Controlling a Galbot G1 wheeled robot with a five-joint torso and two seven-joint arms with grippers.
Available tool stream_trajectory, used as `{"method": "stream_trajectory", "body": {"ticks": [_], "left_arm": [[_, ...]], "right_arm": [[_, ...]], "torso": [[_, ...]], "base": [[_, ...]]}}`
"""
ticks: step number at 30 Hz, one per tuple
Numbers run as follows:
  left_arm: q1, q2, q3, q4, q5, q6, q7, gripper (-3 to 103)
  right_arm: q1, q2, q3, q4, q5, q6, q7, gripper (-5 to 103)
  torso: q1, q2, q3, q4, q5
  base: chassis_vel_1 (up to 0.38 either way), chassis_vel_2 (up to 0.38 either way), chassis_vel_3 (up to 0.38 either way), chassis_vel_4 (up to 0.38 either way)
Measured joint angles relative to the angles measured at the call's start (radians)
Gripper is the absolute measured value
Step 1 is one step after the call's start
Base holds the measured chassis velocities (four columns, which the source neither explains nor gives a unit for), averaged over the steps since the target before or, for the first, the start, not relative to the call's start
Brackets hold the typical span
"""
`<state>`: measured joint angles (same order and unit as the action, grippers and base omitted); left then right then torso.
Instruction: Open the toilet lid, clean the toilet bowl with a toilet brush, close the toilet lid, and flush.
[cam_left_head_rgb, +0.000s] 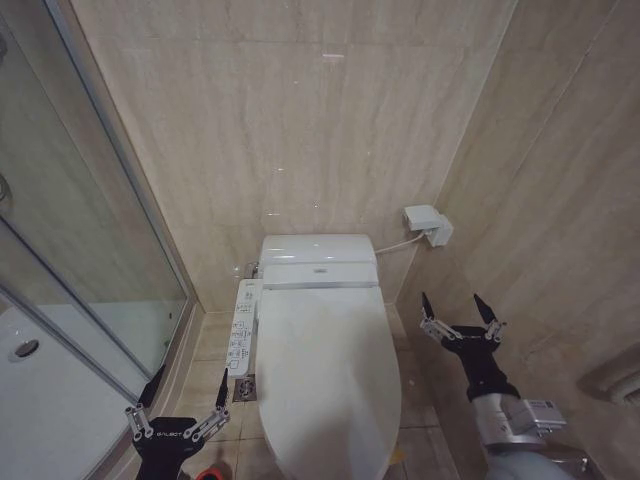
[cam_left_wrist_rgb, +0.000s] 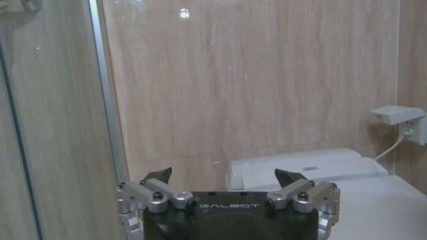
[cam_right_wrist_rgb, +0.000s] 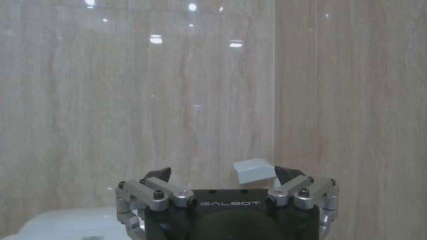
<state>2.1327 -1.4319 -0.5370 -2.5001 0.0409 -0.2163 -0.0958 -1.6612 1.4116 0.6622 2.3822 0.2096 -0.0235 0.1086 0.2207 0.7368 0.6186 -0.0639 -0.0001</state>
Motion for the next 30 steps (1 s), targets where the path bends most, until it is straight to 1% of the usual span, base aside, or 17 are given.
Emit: {"method": "stream_trajectory", "body": {"ticks": [6,14,30], "left_arm": [[0.000,0.000,0.000,0.000,0.000,0.000,0.000,100],[0.000,0.000,0.000,0.000,0.000,0.000,0.000,100],[0.000,0.000,0.000,0.000,0.000,0.000,0.000,100]], "right_arm": [[-0.029,0.029,-0.015,0.028,-0.008,-0.001,-0.010,100],[-0.077,0.045,-0.025,0.058,-0.040,-0.005,-0.018,100],[-0.080,0.046,-0.027,0.060,-0.045,-0.006,-0.019,100]], "torso": [[0.000,0.000,0.000,0.0001,0.0001],[0.000,0.000,0.000,0.0000,0.0000],[0.000,0.000,0.000,0.0000,0.0001]], "base": [[0.000,0.000,0.000,0.000],[0.000,0.000,0.000,0.000],[0.000,0.000,0.000,0.000]]}}
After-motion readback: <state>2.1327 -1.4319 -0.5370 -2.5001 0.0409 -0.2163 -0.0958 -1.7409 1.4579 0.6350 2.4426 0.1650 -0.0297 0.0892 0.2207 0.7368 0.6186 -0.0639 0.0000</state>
